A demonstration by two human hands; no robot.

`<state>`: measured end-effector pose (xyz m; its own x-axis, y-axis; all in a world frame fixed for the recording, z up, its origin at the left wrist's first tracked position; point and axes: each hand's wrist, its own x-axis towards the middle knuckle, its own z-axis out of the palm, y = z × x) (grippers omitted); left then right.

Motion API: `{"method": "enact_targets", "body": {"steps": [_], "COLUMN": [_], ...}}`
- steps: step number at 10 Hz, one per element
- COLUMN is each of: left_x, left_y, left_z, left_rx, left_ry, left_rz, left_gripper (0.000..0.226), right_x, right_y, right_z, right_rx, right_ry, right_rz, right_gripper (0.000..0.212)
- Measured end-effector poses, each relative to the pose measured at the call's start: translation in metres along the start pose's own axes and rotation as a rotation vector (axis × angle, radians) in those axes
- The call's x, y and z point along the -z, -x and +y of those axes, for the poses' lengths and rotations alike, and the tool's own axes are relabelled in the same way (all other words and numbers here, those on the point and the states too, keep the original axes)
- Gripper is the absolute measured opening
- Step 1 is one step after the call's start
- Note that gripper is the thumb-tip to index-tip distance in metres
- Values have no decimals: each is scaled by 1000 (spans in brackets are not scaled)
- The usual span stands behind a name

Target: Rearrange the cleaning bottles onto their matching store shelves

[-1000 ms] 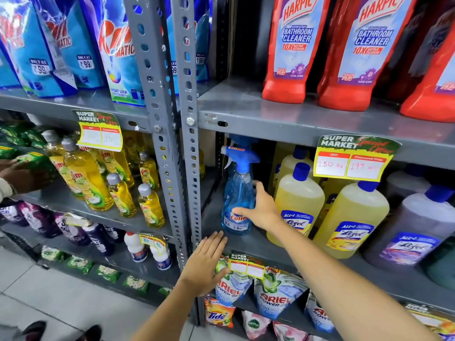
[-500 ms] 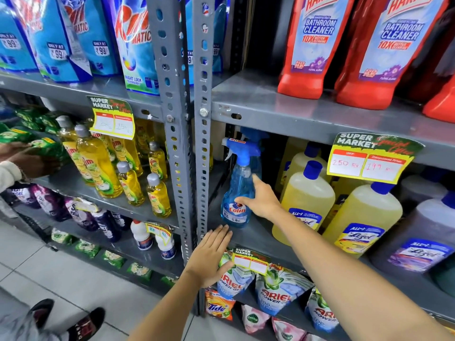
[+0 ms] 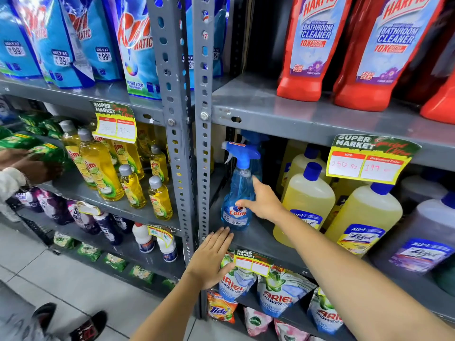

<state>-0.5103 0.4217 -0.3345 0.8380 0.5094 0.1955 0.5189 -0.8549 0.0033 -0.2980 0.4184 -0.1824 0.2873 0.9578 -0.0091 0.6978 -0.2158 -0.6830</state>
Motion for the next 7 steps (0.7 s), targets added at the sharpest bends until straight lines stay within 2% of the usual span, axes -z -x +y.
{"method": "enact_targets", "body": {"steps": [1,3,5,6,7], "left_x": [1,6,10,8,12], "left_y": [1,1,0,0,2], "left_z": [0,4,7,4,16], "left_rx": [-1,23,63,74,89], "left_ry": [-3,7,29,62,171], "left_rz": [-6,-43,-89,-63,-23], "left_gripper": [76,76,72,75,75], "right_x": [0,-5,-12,-9,-12], "right_y": [1,13,28,52,113], "right_z": [1,-5,-12,-16,-12], "right_rx": [-2,-6,-49,-33,15], "right_ry": [-19,-58,-151,-231,-399], "right_rz": [2,66,118,238,479], "right_gripper": [95,75,69,89,67]}}
